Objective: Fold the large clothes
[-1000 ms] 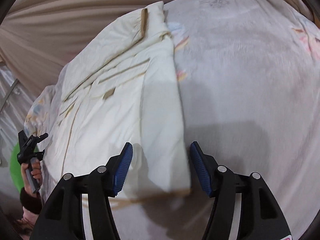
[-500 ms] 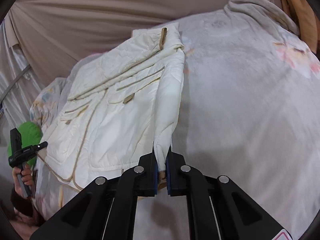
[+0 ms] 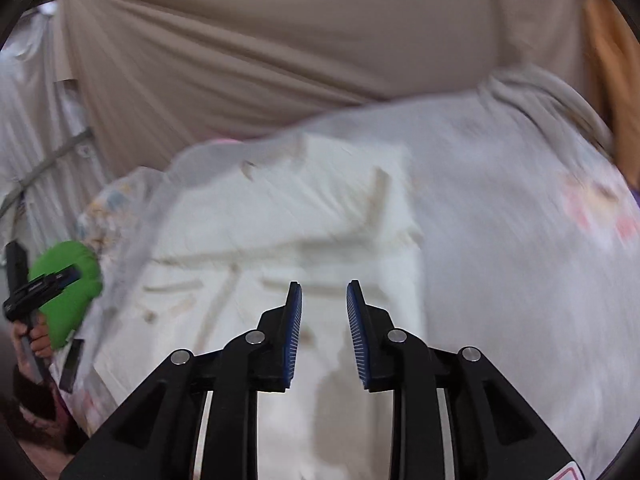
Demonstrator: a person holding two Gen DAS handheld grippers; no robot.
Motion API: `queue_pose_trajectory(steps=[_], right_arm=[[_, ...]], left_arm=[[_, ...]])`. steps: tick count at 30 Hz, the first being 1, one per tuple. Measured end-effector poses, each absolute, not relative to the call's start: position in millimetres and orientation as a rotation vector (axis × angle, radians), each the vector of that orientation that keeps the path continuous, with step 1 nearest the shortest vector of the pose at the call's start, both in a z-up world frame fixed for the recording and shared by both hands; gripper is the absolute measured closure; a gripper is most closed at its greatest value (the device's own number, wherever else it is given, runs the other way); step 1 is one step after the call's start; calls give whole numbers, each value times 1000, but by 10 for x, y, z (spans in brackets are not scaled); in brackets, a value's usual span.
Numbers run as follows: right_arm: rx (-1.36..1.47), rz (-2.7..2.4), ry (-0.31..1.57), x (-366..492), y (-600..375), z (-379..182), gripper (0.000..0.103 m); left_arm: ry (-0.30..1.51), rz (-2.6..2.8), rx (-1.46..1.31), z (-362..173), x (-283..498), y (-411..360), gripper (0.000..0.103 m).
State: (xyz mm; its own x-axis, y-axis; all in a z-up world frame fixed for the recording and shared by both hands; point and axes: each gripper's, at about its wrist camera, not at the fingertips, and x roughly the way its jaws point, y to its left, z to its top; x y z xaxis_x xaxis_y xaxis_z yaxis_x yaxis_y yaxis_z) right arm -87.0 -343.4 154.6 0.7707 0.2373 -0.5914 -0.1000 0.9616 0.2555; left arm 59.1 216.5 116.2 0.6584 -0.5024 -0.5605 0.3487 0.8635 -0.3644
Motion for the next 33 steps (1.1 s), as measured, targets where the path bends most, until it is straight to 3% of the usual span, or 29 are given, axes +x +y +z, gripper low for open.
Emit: queue_pose_trajectory(steps=[3,11,16,19,23,24,25,26,31,33], right_arm=[[180,348,639,-179,-2882,1685,62],[101,546,688,1550,-1431,1567,61],[85,589,801,2457,-721,1201,60],[83,628,870,2782,-301,1001,51],[19,636,944,3041,149,724,50],[-27,631,956,3075,267,638,57],[-65,634,958,3056,278,599,88],[-101,643,964,3067,335,555,94],[61,556,945,3371,31,509,98],[171,472,866,3392,-308,678,91]], left_arm=[[690,-494,-229,1087,1104,1845,67],[900,-372,-299,147,2195,1637,70],[895,-384,-337,-69,2250,1726,73],[880,-384,-323,-113,2223,1709,73],[861,-372,-287,-148,2192,1645,73],[859,-370,-287,-148,2166,1633,73],[858,-370,-288,-151,2169,1639,73],[858,-370,-289,-156,2173,1645,73],[862,-372,-301,-148,2155,1652,73],[868,-376,-309,-119,2150,1672,73]])
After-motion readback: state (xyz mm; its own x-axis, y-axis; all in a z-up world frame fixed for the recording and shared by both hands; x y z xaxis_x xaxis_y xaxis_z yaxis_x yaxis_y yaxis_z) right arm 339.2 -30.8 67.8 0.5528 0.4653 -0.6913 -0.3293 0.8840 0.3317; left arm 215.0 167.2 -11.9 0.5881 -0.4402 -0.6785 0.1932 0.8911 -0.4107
